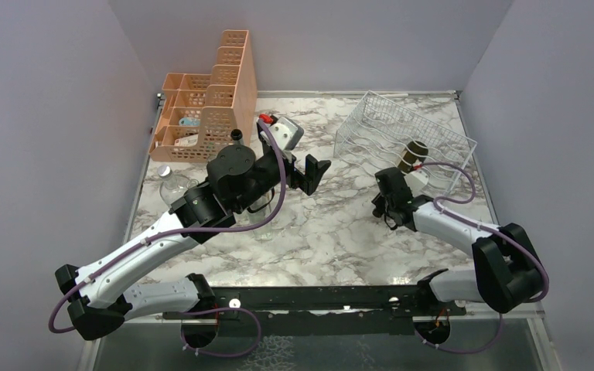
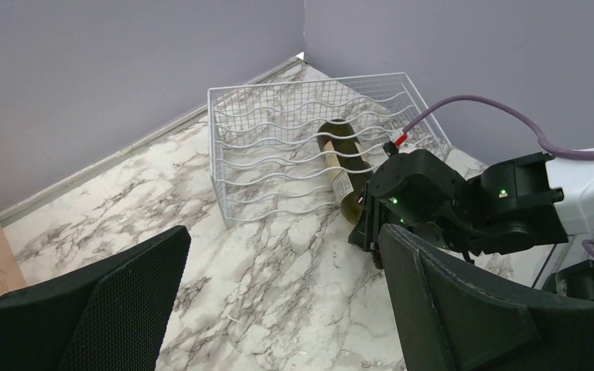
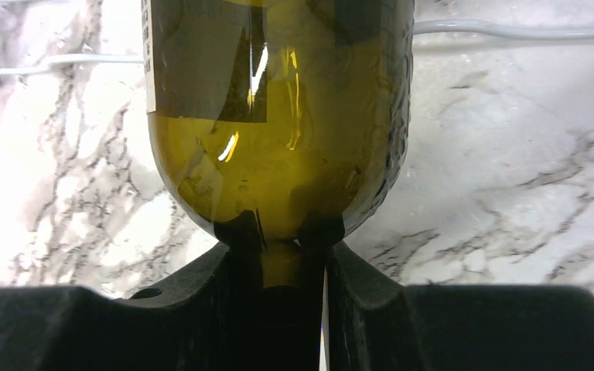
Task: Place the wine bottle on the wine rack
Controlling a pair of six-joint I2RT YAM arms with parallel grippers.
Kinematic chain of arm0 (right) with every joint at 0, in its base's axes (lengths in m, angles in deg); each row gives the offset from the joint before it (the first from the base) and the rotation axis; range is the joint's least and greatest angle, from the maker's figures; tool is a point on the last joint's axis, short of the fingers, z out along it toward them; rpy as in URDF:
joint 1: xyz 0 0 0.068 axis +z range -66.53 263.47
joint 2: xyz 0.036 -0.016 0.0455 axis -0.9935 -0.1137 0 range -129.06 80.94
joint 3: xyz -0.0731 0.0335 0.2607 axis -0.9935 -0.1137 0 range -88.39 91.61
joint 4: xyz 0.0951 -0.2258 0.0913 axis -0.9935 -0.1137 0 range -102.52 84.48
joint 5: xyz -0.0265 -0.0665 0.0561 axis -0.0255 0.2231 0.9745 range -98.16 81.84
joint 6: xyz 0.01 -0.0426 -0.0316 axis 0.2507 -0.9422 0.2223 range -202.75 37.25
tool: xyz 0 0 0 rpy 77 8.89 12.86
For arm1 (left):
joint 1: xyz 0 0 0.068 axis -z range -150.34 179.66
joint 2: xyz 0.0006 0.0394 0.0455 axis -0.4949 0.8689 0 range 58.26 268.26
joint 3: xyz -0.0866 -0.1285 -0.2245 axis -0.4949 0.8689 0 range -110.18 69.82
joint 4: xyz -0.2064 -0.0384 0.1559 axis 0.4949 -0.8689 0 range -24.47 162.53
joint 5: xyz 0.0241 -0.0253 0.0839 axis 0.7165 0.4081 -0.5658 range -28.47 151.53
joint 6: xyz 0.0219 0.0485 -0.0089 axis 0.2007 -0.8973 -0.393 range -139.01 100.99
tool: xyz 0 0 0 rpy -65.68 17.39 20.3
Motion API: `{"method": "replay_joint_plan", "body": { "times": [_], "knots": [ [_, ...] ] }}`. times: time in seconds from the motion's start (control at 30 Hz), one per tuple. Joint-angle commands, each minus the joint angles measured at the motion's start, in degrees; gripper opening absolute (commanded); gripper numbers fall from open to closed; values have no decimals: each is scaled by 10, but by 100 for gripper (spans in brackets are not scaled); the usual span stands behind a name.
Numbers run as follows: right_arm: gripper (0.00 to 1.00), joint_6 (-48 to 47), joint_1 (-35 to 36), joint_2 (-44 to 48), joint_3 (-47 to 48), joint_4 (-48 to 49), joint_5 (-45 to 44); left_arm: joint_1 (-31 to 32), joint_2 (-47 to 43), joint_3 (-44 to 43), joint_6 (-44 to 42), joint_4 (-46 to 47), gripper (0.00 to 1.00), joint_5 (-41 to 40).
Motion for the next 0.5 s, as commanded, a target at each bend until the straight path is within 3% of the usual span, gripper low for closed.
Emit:
{"method": "replay_joint_plan", "body": {
  "times": [0.0, 0.37, 0.47],
  "knots": [
    [1, -73, -3, 42, -5, 43, -65, 0, -5, -12, 8, 6, 99, 14],
    [1, -131, -33, 8, 14, 57, -39, 0, -14, -5, 10, 6, 99, 15],
    [11, -137, -41, -10, 18, 62, -23, 0, -15, -6, 10, 5, 99, 14]
  ]
}}
